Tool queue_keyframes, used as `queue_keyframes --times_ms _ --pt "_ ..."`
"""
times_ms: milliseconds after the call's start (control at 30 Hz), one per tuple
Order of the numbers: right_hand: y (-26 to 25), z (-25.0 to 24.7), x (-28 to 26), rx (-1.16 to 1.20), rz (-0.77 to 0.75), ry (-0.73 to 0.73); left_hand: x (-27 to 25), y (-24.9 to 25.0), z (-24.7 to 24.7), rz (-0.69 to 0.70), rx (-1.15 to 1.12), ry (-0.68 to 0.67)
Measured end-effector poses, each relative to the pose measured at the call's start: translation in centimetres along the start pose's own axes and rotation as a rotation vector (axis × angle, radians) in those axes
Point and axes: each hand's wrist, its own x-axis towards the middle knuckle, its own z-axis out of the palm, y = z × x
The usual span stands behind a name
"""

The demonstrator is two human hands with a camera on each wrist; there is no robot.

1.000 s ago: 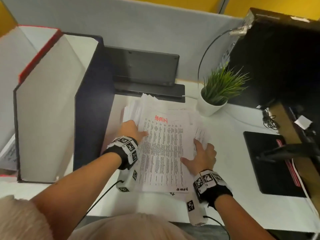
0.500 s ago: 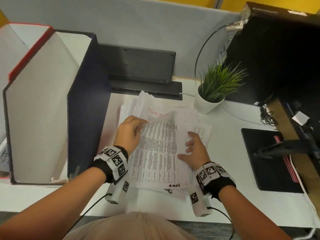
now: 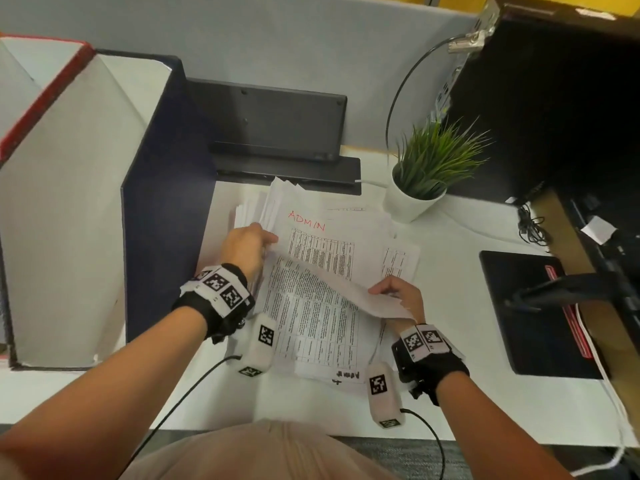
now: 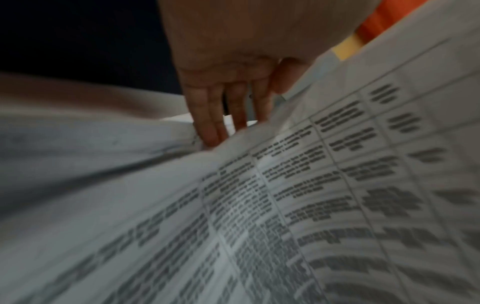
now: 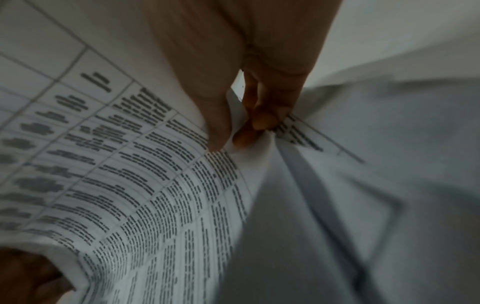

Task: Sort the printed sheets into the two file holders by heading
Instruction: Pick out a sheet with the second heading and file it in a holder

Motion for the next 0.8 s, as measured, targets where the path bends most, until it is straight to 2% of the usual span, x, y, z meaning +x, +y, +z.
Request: queue_keyframes --times_ms 67,133,300,433,533,633,733,800 --pt "0.1 0.0 -0.2 0.111 0.068 0.01 0.8 0.4 -0.2 -0.022 0.277 0.02" --pt "0.3 0.1 -0.4 0.121 0.074 0.011 1.2 0.5 -0.1 -0.027 0.489 0.011" --pt "0.2 0.0 -0.6 -0.04 -0.033 -0.028 1.1 0.4 0.7 0.025 0.713 0.028" --pt "-0.1 -0.4 -0.6 -0.059 -0.008 -0.068 1.1 -0.1 0.9 0.072 0.657 0.06" --pt "-0.5 -0.2 -0.9 -0.022 0.006 -0.035 0.6 -0.4 0.8 0.122 0.671 0.044" --pt "-0.7 0.2 -0.5 -0.024 0.033 0.0 -0.5 -0.7 0.6 0.264 0.663 0.083" --pt "-0.6 0.5 0.1 -0.118 0.1 -0.019 -2.0 -0.9 0.5 0.558 0.469 0.149" --pt "-0.6 0.5 0.4 -0.157 0.144 0.014 -2.9 -0.9 0.5 0.578 0.22 0.069"
